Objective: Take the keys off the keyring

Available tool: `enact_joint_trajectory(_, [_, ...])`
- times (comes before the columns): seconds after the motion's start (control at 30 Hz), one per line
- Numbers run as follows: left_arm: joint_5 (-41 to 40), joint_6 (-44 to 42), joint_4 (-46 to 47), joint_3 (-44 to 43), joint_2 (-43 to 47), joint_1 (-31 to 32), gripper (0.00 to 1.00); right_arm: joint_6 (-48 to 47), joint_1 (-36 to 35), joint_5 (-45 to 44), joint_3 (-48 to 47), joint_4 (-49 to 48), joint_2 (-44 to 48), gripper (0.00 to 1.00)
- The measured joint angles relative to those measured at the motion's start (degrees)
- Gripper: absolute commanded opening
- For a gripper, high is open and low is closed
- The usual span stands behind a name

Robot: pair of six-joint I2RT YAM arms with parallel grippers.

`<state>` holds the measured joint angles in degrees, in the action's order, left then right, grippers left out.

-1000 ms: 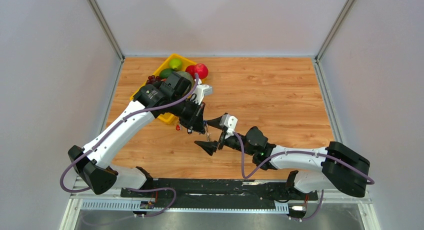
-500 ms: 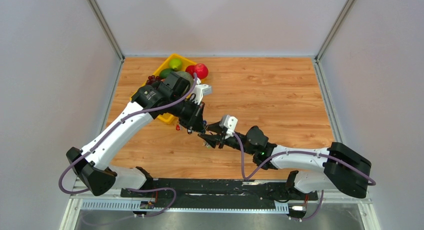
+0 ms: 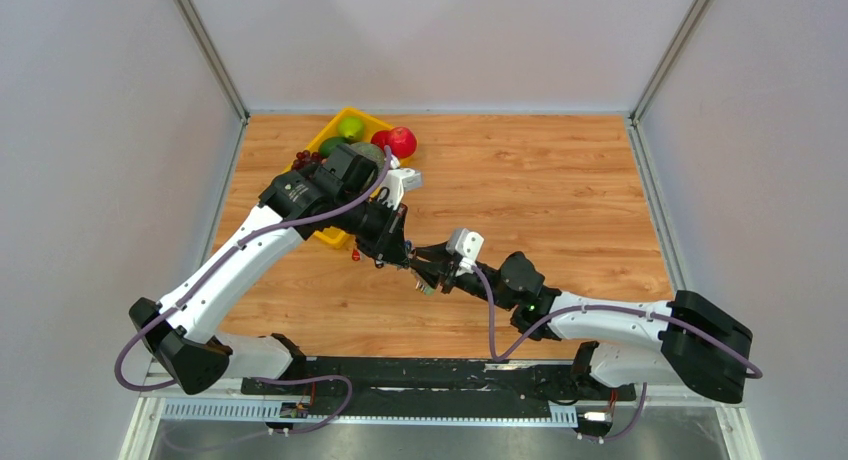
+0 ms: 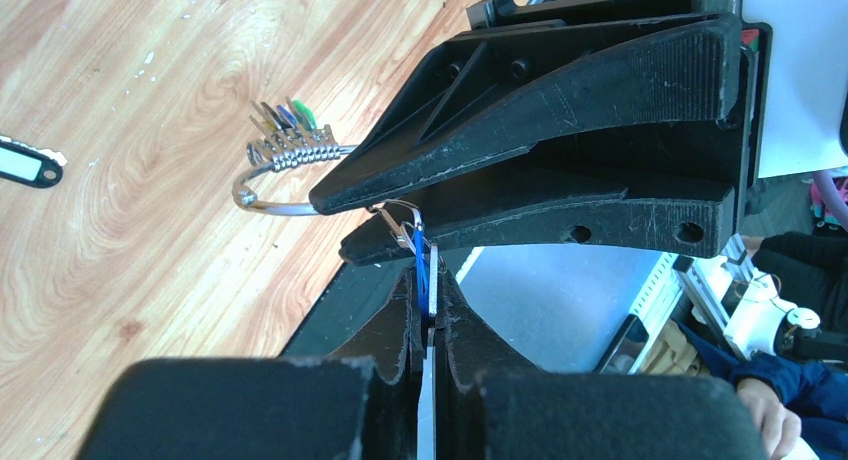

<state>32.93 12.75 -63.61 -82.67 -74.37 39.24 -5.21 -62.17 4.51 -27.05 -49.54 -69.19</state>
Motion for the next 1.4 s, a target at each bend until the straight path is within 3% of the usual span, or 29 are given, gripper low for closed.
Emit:
enact_joint_trajectory(0.23, [0.0, 0.0, 0.0, 0.5, 0.0, 0.0, 0.0, -0.2, 0.0, -0.4, 0.0, 0.0, 0.4, 0.17])
enact_joint_trajectory(0.63, [-0.3, 0.0, 0.0, 0.6, 0.5, 0.0, 0.0, -0.3, 0.0, -0.5, 0.1, 0.4, 1.0, 0.15])
enact_joint_trajectory(1.4, [-1.3, 0.2, -0.1, 0.6, 0.6, 0.0, 0.0, 1.3, 0.2, -0.6, 0.9, 1.2, 2.3, 0.0])
